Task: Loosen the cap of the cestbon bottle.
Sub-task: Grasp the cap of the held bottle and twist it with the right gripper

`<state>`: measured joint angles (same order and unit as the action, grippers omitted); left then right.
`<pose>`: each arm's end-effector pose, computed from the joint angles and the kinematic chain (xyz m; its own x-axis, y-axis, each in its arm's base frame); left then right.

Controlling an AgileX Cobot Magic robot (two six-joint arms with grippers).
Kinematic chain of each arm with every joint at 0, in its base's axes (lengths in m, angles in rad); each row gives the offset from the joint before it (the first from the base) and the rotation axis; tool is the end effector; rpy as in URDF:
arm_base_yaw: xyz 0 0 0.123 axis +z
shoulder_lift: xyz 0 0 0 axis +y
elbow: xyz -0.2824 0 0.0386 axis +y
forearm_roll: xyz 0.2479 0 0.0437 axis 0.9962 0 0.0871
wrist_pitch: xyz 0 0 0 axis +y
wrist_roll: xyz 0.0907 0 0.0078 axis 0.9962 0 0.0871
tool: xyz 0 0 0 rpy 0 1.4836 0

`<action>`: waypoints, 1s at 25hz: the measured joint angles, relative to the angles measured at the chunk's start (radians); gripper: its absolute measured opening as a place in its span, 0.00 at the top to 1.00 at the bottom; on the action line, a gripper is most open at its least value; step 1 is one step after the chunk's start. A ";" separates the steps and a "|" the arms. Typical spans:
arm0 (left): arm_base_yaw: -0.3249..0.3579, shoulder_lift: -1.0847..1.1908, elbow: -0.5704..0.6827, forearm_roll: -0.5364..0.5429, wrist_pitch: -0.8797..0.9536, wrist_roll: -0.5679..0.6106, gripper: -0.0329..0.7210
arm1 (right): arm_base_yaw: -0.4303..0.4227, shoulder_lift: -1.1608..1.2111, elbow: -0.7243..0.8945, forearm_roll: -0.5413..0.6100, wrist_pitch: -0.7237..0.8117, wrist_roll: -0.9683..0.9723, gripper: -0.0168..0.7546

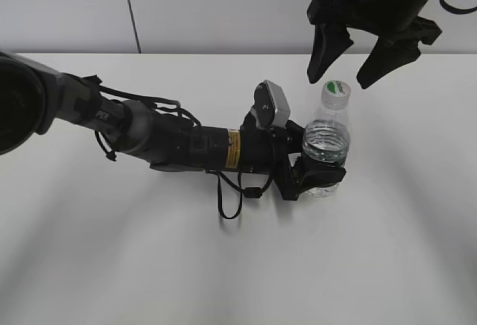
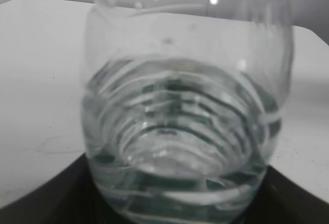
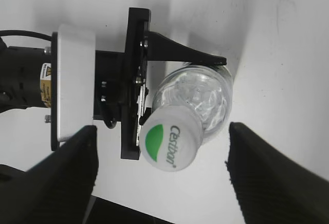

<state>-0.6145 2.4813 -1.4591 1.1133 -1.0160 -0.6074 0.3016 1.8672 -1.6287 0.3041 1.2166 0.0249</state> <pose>0.3435 -0.3272 0.0586 -0.0452 0.1983 -0.9791 0.9970 0.0705 -0.0317 0.3642 0.1401 0.2804 -0.9695 -0.1680 -0.1783 -0.2163 0.9289 0.3005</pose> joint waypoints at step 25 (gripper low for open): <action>0.000 0.000 0.000 0.000 0.000 0.000 0.27 | 0.000 0.023 0.000 0.002 0.000 -0.069 0.35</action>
<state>-0.6145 2.4813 -1.4591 1.1133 -1.0160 -0.6074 0.3016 1.8902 -1.6287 0.3056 1.2166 -0.0444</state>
